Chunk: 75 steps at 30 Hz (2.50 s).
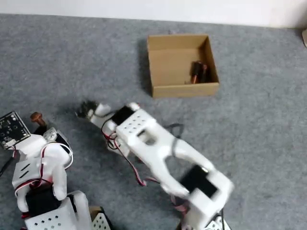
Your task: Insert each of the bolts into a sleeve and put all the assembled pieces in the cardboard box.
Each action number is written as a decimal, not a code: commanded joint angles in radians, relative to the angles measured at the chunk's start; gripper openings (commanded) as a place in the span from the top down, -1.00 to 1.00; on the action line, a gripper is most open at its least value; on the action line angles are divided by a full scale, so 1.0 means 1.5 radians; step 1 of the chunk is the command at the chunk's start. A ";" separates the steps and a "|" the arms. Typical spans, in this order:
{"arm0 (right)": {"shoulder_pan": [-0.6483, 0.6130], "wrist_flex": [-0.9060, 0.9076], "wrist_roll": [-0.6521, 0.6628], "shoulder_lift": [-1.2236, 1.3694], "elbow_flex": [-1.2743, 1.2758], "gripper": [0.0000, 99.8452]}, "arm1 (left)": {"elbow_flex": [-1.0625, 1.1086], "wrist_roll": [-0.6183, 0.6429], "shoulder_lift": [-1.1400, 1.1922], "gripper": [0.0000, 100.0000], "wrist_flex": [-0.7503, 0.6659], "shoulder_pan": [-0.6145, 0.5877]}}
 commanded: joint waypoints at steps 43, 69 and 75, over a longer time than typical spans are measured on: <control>0.147 -0.116 -0.088 -1.296 0.736 0.99 | 0.142 0.160 -0.157 0.99 -0.480 0.620; 0.203 -0.234 -0.087 -1.293 0.816 0.99 | 0.158 0.161 -0.157 0.99 -0.481 0.640; 0.203 -0.248 -0.087 -1.293 0.841 0.99 | 0.138 0.210 -0.157 0.99 -0.480 0.644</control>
